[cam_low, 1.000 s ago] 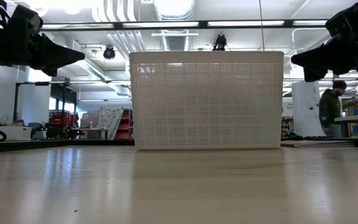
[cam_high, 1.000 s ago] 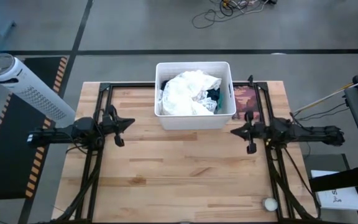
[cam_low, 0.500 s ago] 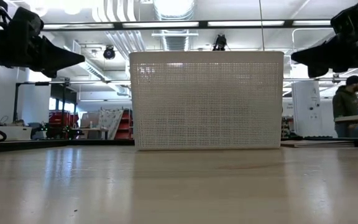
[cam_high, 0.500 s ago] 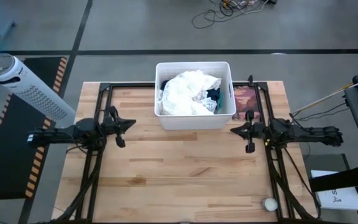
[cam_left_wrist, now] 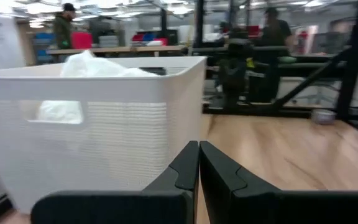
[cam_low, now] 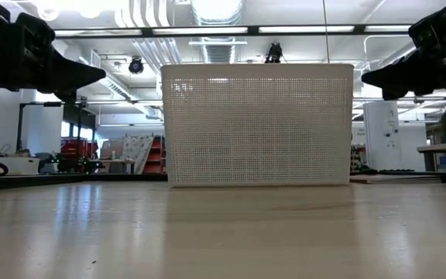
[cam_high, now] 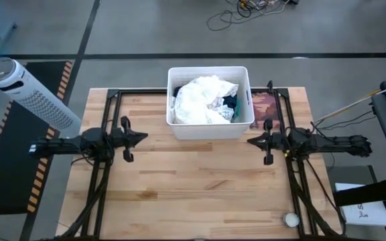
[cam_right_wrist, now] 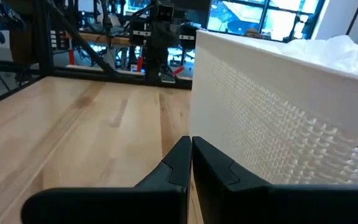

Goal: Sort clothes
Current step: Return to Home Position

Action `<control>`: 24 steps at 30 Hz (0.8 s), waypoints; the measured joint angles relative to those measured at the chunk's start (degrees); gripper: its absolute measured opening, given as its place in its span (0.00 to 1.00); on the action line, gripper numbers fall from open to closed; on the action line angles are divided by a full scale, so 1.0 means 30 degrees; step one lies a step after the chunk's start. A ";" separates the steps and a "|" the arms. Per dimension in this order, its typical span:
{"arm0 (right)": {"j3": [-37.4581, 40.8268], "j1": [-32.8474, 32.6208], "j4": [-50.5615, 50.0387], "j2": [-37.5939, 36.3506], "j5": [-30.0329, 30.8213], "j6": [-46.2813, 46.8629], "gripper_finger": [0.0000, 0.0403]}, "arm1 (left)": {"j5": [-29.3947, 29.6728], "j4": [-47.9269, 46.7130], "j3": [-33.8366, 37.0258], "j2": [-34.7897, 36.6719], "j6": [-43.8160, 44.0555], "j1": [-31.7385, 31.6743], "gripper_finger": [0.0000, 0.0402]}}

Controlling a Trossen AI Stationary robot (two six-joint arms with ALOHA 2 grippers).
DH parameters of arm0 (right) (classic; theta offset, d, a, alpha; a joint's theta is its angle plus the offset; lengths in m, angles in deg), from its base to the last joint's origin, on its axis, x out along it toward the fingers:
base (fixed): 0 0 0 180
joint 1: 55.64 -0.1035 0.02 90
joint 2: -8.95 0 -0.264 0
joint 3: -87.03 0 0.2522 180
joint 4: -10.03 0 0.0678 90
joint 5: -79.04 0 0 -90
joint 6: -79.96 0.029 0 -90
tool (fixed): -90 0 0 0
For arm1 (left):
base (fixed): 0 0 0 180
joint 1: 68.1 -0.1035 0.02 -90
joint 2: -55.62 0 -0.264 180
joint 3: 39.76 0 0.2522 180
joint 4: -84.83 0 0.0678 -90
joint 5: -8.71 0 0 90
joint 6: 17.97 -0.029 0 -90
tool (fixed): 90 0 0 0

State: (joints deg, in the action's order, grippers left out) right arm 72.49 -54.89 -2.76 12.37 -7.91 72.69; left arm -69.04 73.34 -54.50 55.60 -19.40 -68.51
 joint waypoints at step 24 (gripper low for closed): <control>0.0000 0.0000 0.0018 0.0047 0.0005 0.0889 0.00 | -0.0421 0.0691 0.0025 -0.0096 0.0011 0.0000 0.00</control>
State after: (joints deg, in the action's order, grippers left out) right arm 72.49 -54.89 -2.70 12.51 -7.89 75.36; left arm -70.30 75.41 -54.42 55.32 -19.37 -68.51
